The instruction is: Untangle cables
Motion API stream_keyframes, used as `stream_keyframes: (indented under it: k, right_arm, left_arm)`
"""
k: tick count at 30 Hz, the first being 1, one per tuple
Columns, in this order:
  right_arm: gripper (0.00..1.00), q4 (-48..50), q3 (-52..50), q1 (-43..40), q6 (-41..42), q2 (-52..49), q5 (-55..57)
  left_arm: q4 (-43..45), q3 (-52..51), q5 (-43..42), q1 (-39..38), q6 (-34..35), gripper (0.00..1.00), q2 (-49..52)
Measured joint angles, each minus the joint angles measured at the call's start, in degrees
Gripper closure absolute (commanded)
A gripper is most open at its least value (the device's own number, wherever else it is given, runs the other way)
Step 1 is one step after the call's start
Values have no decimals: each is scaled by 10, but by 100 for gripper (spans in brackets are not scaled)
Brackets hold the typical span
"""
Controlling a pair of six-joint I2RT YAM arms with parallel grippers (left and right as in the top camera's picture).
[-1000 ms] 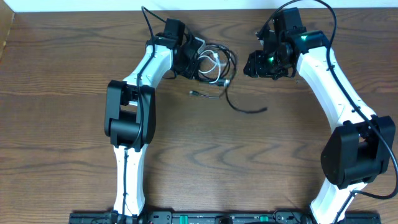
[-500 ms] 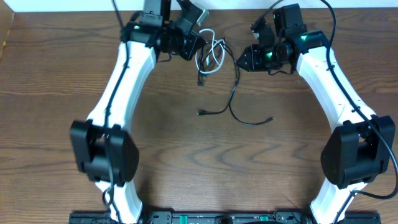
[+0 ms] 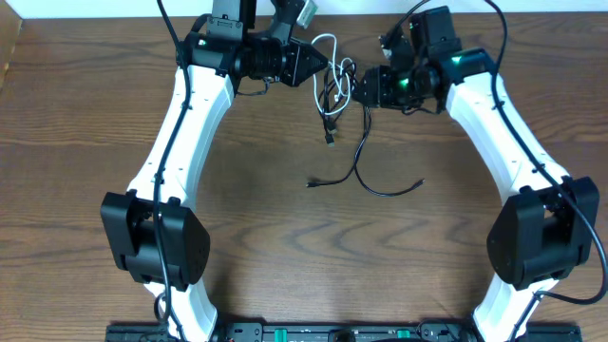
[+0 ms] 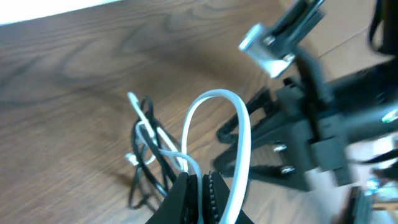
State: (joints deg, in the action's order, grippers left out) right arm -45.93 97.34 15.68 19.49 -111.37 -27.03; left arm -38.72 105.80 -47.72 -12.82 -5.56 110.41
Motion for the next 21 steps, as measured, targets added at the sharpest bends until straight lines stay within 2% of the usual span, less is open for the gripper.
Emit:
stream_keyframes:
  k: [6,9,10,11,12,15,21]
  right_arm:
    - [48,40,0,23,49,-13,34]
    - [55,47,0,33,71,-49,47]
    - [62,47,0,33,74,-60,49]
    - [83,48,0,34,78,-75,51]
    - [98,44,0,34,85,-93,53]
    - [99,5,0,27,84,-104,54]
    - [99,-66,0,-50,29,-68,58]
  left_arm:
    - [13,0,-45,0,54,93,0]
    - [13,0,-52,0,76,93,0]
    - [13,0,-56,0,80,93,0]
    - [15,0,-64,0,84,93,0]
    - [16,0,-73,0,89,93,0]
    - [22,-1,-73,4,99,93,0]
    - [23,-1,-29,45,102,90,0]
